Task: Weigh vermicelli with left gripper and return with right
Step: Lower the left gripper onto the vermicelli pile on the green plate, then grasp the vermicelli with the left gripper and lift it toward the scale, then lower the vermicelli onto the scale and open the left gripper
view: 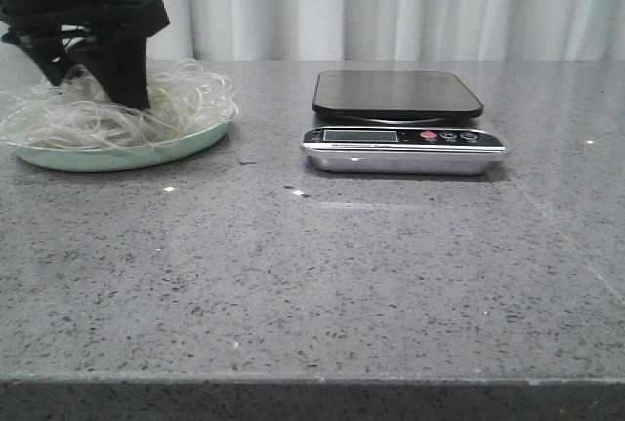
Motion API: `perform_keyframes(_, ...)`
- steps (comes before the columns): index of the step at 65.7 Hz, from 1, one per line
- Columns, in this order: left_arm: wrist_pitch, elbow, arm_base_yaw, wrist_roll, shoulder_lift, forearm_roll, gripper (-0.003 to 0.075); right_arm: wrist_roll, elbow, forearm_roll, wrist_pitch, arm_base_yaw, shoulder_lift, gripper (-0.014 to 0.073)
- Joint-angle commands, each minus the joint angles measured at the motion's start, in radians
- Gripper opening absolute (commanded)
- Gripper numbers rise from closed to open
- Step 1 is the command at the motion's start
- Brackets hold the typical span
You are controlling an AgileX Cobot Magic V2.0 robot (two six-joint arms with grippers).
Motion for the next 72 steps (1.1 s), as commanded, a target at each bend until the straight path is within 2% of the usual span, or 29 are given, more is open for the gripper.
perform_keyframes(1,0.030,-0.062,-0.005,-0.006,-0.029,-0.004,0.0161,-0.006,-0.009,0.004,-0.082,0.000,-0.014,0.0181)
perform_keyframes(16,0.074,-0.258,-0.039,0.002,-0.029,-0.124,0.0166,-0.006,-0.009,0.004,-0.082,0.000,-0.014,0.0181)
perform_keyframes(28,0.048,-0.467,-0.147,0.003,-0.009,-0.127,0.0166,-0.006,-0.009,0.004,-0.082,0.000,-0.014,0.0181)
perform_keyframes(42,0.055,-0.687,-0.261,0.003,0.117,-0.127,0.0166,-0.006,-0.009,0.004,-0.082,0.000,-0.014,0.0181)
perform_keyframes(57,0.052,-0.816,-0.306,-0.001,0.283,-0.107,0.0169,-0.006,-0.009,0.004,-0.082,0.000,-0.014,0.0181)
perform_keyframes(72,0.102,-0.831,-0.303,-0.003,0.369,-0.066,0.0170,-0.006,-0.009,0.004,-0.082,0.000,-0.014,0.0181)
